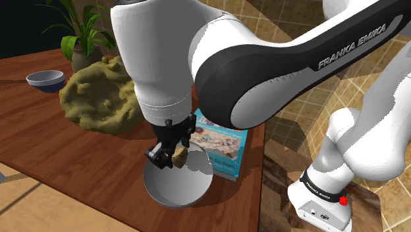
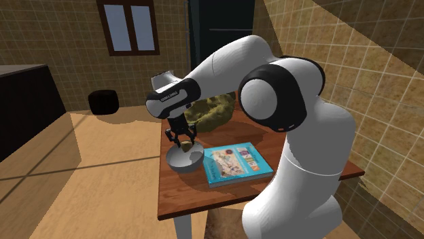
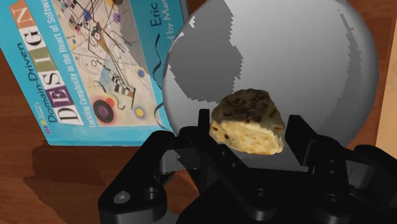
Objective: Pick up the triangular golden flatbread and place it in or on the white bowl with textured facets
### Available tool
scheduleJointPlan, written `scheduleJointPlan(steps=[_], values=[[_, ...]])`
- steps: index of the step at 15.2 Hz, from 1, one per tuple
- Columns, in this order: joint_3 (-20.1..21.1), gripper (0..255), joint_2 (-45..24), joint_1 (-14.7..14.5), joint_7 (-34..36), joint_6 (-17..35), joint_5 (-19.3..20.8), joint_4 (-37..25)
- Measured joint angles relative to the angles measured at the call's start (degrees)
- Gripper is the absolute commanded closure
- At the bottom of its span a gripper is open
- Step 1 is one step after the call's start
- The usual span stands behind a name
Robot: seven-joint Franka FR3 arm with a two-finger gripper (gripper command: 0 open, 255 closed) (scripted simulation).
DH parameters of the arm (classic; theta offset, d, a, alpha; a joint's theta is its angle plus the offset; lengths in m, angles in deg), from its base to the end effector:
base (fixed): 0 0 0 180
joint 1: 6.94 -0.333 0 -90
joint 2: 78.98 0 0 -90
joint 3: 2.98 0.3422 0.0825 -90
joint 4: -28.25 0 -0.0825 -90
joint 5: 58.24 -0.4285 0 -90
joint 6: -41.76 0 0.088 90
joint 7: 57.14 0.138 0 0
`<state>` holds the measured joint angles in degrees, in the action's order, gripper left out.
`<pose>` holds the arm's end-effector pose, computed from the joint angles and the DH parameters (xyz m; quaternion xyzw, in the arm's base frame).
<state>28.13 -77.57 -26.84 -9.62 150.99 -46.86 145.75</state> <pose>0.3717 0.4289 0.4153 0.9910 0.0681 0.0339 0.1104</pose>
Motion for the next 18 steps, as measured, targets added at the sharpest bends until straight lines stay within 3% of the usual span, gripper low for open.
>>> scheduleJointPlan(steps=[2,3,9,14,18], values=[[-0.05,255,0.02,0.03,-0.05,0.02,0.02,0.01],[-0.04,0,0.05,0.01,-0.03,0.03,0.0,0.03],[0.05,0,-0.19,-0.07,0.0,0.04,-0.06,0.16],[0.48,0,0.48,-0.5,-0.53,-5.97,-0.86,-5.32],[0.57,0,0.54,-0.58,-0.58,-7.01,-0.98,-6.24]])
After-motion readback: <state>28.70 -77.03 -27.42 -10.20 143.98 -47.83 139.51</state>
